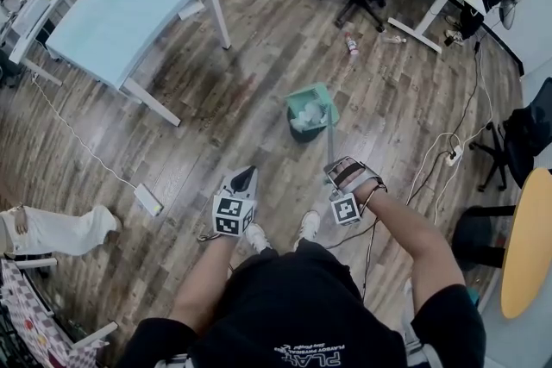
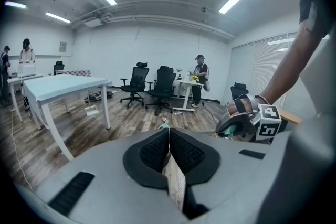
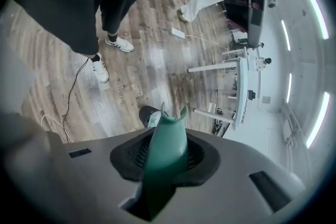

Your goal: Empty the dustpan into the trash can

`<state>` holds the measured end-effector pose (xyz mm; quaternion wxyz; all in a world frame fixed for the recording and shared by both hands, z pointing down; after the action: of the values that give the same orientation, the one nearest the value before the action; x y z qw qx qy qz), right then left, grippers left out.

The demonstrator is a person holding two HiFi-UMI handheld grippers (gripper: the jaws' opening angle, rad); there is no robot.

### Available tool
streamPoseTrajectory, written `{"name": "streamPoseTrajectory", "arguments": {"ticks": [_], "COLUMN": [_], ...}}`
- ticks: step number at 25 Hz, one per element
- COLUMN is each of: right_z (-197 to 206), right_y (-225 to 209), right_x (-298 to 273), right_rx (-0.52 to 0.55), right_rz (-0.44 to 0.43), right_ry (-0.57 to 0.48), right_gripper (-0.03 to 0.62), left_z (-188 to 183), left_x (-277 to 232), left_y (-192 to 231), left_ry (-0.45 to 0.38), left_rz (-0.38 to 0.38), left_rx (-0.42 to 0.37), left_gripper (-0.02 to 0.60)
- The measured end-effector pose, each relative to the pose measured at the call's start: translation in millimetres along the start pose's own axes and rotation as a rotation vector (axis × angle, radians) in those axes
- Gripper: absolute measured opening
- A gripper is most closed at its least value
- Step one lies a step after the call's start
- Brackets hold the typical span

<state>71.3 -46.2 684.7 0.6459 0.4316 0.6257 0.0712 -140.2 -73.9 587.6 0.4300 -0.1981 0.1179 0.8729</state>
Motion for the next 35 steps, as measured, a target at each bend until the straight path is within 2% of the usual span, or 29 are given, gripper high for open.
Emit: {"name": "streamPoseTrajectory", "arguments": {"ticks": [2, 4, 10, 26, 31, 35], "right_z": [-1.4, -0.5, 0.3, 4.6, 8.6, 10.8], "right_y": [10.0, 14.0, 32.1, 43.9, 44.2, 39.2], "right_x": [1.3, 2.7, 4.8, 7.8, 7.7, 10.1], "right_rx": [0.123, 0.212, 0.373, 0.355, 0.325, 0.254], "right_rz": [-0.058, -0.075, -0.095, -0.117, -0.115, -0.115], "right_ry": [0.015, 0.022, 0.023, 0.036, 0.033, 0.020], "right_gripper": [0.104, 0.104, 0.103, 0.101, 0.101, 0.100], "left_z": [0.5, 0.0, 1.8, -1.9, -3.3, -3.5], "left_x": [-0.5, -0.9, 1.9, 2.3, 0.8, 0.4], "left_y": [-0.1, -1.4, -4.1, -4.0, -4.0, -7.1], "left_ry": [0.000, 0.002, 0.006, 0.010, 0.010, 0.011], "left_rz": [0.002, 0.003, 0.006, 0.011, 0.009, 0.011], "left_rx": [0.001, 0.000, -0.001, -0.019, -0.022, -0.025], "left_gripper": [0.023, 0.023, 0.023, 0.023, 0.023, 0.023]}}
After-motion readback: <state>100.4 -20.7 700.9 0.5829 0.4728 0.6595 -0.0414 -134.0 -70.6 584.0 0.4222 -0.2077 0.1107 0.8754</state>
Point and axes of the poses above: the fingertips, and each gripper's own axes: x backward along the fingers, y to its left, z out of its underside, the point moved 2 cm from there along x, backward along the fingers, and after that the axes turned 7 degrees about -x, right-handed, at the moved point
